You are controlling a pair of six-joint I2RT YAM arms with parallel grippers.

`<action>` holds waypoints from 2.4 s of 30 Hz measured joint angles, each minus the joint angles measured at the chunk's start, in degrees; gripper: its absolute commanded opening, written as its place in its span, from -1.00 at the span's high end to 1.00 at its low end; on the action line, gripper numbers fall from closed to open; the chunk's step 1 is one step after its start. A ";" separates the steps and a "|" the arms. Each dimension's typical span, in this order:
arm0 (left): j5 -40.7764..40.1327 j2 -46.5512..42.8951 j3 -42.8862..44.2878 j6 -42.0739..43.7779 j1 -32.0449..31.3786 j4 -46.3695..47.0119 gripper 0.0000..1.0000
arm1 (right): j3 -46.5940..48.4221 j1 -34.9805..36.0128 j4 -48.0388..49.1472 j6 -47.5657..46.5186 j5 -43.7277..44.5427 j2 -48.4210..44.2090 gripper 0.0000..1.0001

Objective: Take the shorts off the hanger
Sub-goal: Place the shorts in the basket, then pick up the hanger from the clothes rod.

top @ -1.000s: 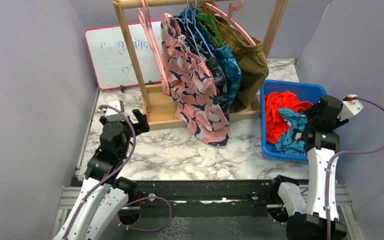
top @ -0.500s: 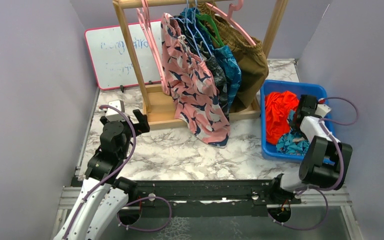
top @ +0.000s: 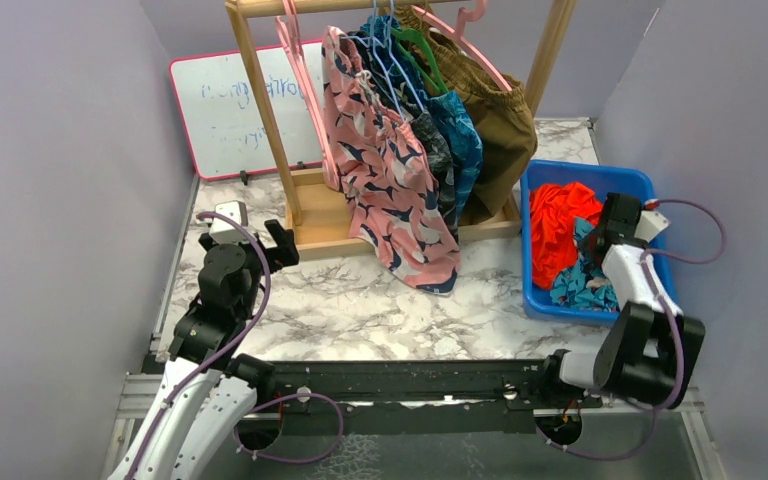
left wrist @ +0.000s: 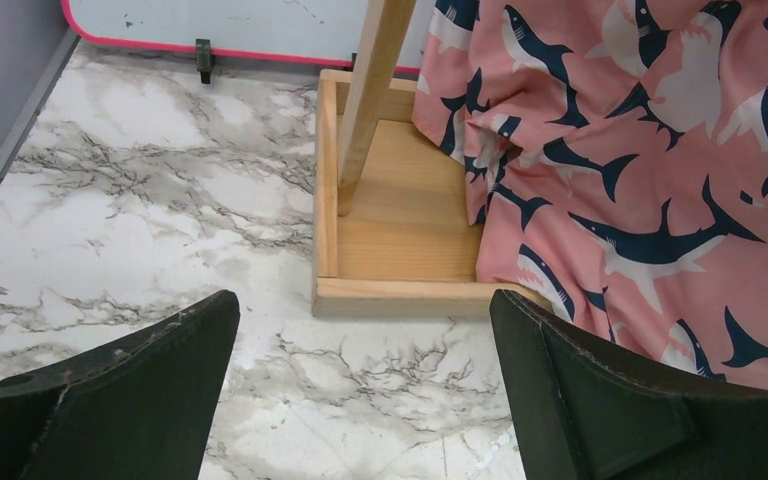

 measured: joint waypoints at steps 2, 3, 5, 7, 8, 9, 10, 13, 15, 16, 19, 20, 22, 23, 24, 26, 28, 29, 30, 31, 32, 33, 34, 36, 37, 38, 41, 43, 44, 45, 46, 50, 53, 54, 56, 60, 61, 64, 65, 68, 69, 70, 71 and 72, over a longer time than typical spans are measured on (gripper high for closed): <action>0.00 -0.07 -0.02 0.00 0.00 0.00 -0.98 | 1.31 0.00 -1.92 -0.13 -1.66 -5.66 -0.66; 0.00 -0.11 -0.02 0.00 0.00 0.00 -0.98 | 1.95 0.00 -2.43 -0.28 -2.71 -8.90 -0.72; 0.00 -0.13 -0.02 0.00 0.00 0.00 -0.98 | 2.73 0.00 -2.38 -0.42 -5.60 -15.89 -0.87; 0.00 -0.13 -0.02 -0.02 0.00 0.00 -0.98 | 2.58 0.00 -1.64 -0.39 -9.29 -22.49 -0.88; 0.00 -0.15 -0.02 0.00 0.00 0.00 -0.98 | 2.16 0.00 -0.79 -0.39 -11.47 -25.42 -0.88; 0.00 -0.17 -0.02 0.00 0.00 0.00 -0.98 | 1.68 0.00 0.00 -0.44 -13.75 -27.71 -0.89; 0.00 -0.17 -0.02 -0.02 0.00 0.00 -0.98 | 1.29 0.00 0.46 -0.61 -16.50 -29.51 -0.91; 0.00 -0.20 -0.02 0.00 0.00 0.00 -0.98 | 1.38 0.00 0.72 -1.42 -26.29 -30.91 -0.96; 0.02 -0.20 -0.02 -0.02 0.00 0.00 -0.98 | 2.93 0.00 -0.63 -1.64 -34.62 -28.52 -0.98; 0.00 -0.20 -0.02 -0.02 0.00 0.00 -0.98 | 4.22 0.00 -1.64 -1.66 -38.03 -26.97 -0.99; 0.02 -0.22 -0.04 -0.02 0.02 0.00 -0.98 | 7.45 0.00 -3.52 -1.49 -46.97 -23.15 -0.98; 0.00 -0.22 -0.04 -0.02 0.02 0.00 -0.98 | 7.82 0.00 -3.58 -1.27 -49.31 -22.91 -0.99; 0.02 -0.28 -0.04 0.00 0.04 0.00 -0.98 | 7.91 0.00 -3.63 -0.35 -53.16 -23.34 -0.98; 0.02 -0.33 -0.04 0.00 0.04 0.00 -0.98 | 7.91 0.00 -3.67 0.09 -54.75 -23.67 -0.98; 0.02 -0.37 -0.04 0.00 0.04 0.00 -0.98 | 7.91 0.00 -3.67 0.22 -56.43 -23.89 -0.98; 0.11 -0.44 -0.04 0.00 0.04 0.00 -0.98 | 7.91 0.00 -3.65 -0.02 -60.98 -24.28 -0.97; 0.28 -0.44 -0.04 0.00 0.04 0.00 -0.98 | 7.91 0.00 -3.65 -0.52 -65.96 -24.52 -0.90; 0.44 -0.44 -0.07 0.00 0.04 0.00 -0.98 | 7.91 0.00 -3.65 -0.98 -68.46 -24.68 -0.85; 0.57 -0.44 -0.09 0.00 0.04 0.00 -0.98 | 7.91 0.00 -3.63 -1.55 -71.06 -24.96 -0.81; 0.63 -0.44 -0.09 -0.02 0.04 0.00 -0.98 | 7.91 0.00 -3.56 -2.27 -74.16 -25.42 -0.77; 0.68 -0.42 -0.09 -0.02 0.04 0.00 -0.98 | 7.85 0.00 -3.23 -3.28 -77.92 -26.12 -0.71; 0.72 -0.42 -0.09 0.00 0.04 0.00 -0.98 | 7.63 0.20 -2.49 -4.11 -81.59 -27.06 -0.65; 0.74 -0.42 -0.09 -0.02 0.04 0.00 -0.98 | 7.37 0.59 -1.38 -4.57 -85.13 -28.22 -0.63; 0.81 -0.39 -0.09 -0.02 0.04 0.00 -0.98 | 6.80 1.97 2.29 -3.91 -91.86 -30.73 -0.61; 0.81 -0.35 -0.09 0.00 0.07 0.02 -0.98 | 6.71 2.69 4.74 -3.02 -94.92 -31.76 -0.63; 0.81 -0.28 -0.09 0.00 0.07 0.02 -0.98 | 6.80 3.17 6.75 -2.32 -97.46 -32.61 -0.64; 0.83 0.17 -0.09 0.00 0.28 0.09 -0.98 | 9.38 3.67 8.33 -2.32 -102.22 -33.64 -0.61; 0.87 0.61 -0.09 0.00 0.39 0.13 -0.98 | 13.60 4.72 4.46 -5.35 -102.88 -32.63 -0.57; 0.90 0.79 -0.09 0.00 0.42 0.15 -0.98 | 16.98 5.90 1.11 -8.02 -102.77 -31.30 -0.54; 0.94 0.92 -0.09 0.00 0.42 0.17 -0.98 | 19.76 7.28 -1.70 -10.21 -102.40 -29.81 -0.52; 1.01 0.96 -0.09 0.00 0.44 0.20 -0.98 | 22.05 8.90 -4.04 -12.33 -101.57 -28.26 -0.50; 1.03 0.63 -0.11 0.00 0.50 0.28 -0.98 | 25.53 18.99 -9.09 -15.82 -94.16 -23.50 -0.51; 1.03 -0.31 -0.17 0.00 0.70 0.39 -0.98 | 25.16 32.68 -9.40 -14.78 -84.43 -20.33 -0.47; 1.03 -0.48 -0.20 0.00 0.70 0.42 -0.98 | 25.22 37.83 -9.51 -14.38 -80.61 -19.41 -0.45; 1.05 -0.68 -0.20 0.00 0.70 0.42 -0.98 | 26.16 47.65 -10.49 -13.90 -72.00 -17.64 -0.42; 1.49 -0.72 -0.37 0.00 0.70 0.50 -0.98 | 31.21 57.24 -12.37 -12.98 -57.20 -14.71 -0.31; 1.62 -0.72 -0.44 0.00 0.70 0.55 -0.98 | 32.11 58.18 -12.33 -12.68 -53.86 -14.40 -0.30; 1.99 -0.90 -0.63 0.00 0.70 0.76 -0.98 | 33.99 61.29 -11.69 -12.00 -44.70 -13.88 -0.32; 2.08 -0.94 -0.68 0.00 0.70 0.81 -0.98 | 35.01 63.04 -11.41 -11.89 -41.00 -13.25 -0.32; 2.21 -0.96 -0.72 0.02 0.70 0.85 -0.98 | 38.93 68.04 -10.80 -11.93 -31.98 -10.05 -0.29; 2.34 -0.96 -0.72 0.00 0.70 0.85 -0.98 | 40.13 69.22 -10.36 -11.96 -29.38 -8.87 -0.25; 2.47 -0.96 -0.72 0.00 0.70 0.87 -0.98 | 40.94 69.88 -10.19 -11.96 -27.36 -8.09 -0.20; 2.60 -0.96 -0.72 0.02 0.70 0.87 -0.98 | 41.75 70.31 -9.90 -11.96 -24.24 -7.23 -0.14; 2.73 -0.96 -0.72 0.02 0.70 0.87 -0.98 | 42.12 70.31 -9.77 -11.96 -21.79 -6.80 -0.10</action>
